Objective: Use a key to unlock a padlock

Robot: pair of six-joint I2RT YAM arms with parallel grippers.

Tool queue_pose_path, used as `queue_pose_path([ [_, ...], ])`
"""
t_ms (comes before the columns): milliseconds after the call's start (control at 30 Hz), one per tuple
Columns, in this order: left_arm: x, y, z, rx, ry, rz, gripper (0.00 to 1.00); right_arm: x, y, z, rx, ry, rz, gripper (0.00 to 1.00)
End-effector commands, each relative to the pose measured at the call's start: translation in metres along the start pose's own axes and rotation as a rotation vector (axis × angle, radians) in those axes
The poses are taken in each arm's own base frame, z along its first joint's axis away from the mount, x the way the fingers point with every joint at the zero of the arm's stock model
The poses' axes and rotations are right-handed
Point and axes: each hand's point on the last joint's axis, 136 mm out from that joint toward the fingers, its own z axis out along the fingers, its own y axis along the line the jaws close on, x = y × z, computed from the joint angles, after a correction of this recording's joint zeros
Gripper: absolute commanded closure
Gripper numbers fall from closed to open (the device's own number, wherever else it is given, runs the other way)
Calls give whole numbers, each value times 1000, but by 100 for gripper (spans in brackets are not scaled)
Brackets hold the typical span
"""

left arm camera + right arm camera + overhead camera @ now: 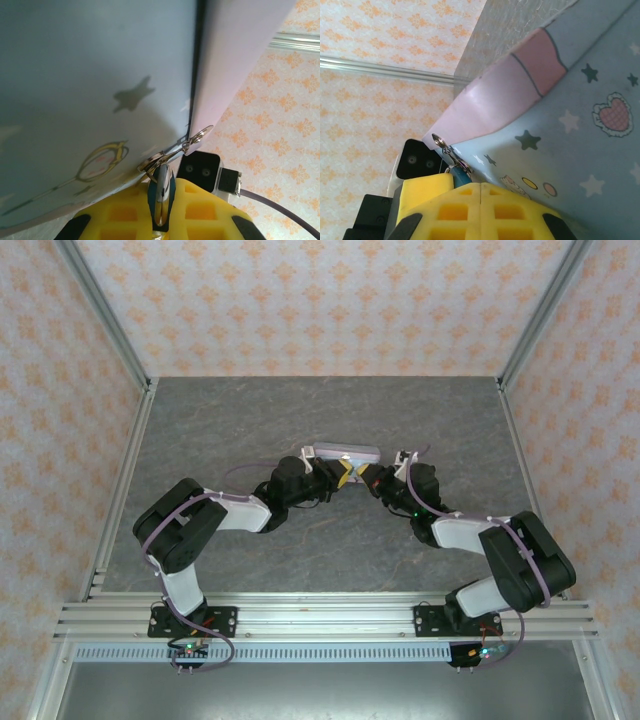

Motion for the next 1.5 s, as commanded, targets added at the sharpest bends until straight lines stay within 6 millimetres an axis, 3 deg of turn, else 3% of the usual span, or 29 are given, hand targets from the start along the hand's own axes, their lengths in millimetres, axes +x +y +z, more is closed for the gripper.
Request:
queue_pose_path([
  [0,76,-49,-1,162,268,72,100,21,13,7,-40,83,-83,100],
  [300,75,-47,1,155,267,70,100,24,38,11,-124,102,-79,100],
  [500,76,-46,3,152,269,71,100,32,59,19,-199,129,10,100],
  [700,78,-44,4,147,270,71,100,32,66,27,-251,132,142,100],
  [933,77,-38,3,130,270,82,100,33,53,31,-183,146,142,100],
  [1167,78,-30,1,94,268,111,100,19,32,33,-138,127,215,100],
  [1467,76,-32,3,91,259,111,100,27,35,35,-149,148,216,100],
])
